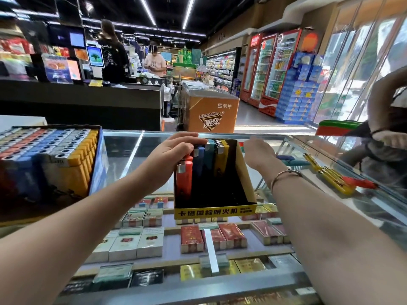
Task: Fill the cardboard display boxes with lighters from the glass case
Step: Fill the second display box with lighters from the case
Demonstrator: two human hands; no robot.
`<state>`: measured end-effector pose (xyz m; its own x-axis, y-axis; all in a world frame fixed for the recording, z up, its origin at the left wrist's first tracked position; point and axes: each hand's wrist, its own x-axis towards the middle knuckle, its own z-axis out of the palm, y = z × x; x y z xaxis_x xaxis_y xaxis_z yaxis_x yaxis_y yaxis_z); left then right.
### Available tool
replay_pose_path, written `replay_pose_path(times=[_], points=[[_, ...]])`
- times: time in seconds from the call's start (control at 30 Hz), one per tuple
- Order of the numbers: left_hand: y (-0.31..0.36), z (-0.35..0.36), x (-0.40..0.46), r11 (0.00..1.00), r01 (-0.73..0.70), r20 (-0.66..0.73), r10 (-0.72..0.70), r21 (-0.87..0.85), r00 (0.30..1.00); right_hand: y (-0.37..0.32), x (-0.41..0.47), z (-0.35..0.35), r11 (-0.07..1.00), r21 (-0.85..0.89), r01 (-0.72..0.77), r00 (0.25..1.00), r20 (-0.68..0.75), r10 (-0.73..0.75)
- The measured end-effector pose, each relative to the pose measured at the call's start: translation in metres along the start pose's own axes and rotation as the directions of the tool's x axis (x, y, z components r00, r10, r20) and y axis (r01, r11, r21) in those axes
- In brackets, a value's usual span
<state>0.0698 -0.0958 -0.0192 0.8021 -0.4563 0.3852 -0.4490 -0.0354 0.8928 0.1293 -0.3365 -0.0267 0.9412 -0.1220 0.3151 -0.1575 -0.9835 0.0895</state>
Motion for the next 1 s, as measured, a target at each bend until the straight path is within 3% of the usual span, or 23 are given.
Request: replay_pose_path(times=[0.23, 0.57, 0.8, 0.93, 1.0], points=[[0.001, 0.001, -0.001, 1.0, -0.001, -0.005, 0.001, -0.011, 1.0, -0.003, 0.002, -0.001, 0.995, -0.047, 0.088, 0.993, -0.075, -0.092], [0.001, 0.0, 0.0, 1.0, -0.01, -0.004, 0.01, -0.005, 1.0, -0.001, 0.021, 0.001, 0.997, 0.046, 0.06, 0.984, 0.166, -0.066], [0.003, 0.0, -0.002, 1.0, -0.023, 0.0, 0.023, 0.017, 1.0, 0.002, 0.011, 0.004, 0.996, 0.065, 0.064, 0.998, 0.002, -0.064], [0.004, 0.0, -0.002, 0.999, -0.037, -0.005, 0.037, 0.028, 0.999, 0.002, 0.003, -0.017, 0.99, 0.111, 0.084, 0.939, -0.342, -0.041], [0.005, 0.001, -0.002, 0.999, -0.042, 0.0, 0.042, 0.035, 0.999, 0.006, -0.003, -0.03, 0.99, 0.13, 0.046, 0.912, -0.41, 0.011]])
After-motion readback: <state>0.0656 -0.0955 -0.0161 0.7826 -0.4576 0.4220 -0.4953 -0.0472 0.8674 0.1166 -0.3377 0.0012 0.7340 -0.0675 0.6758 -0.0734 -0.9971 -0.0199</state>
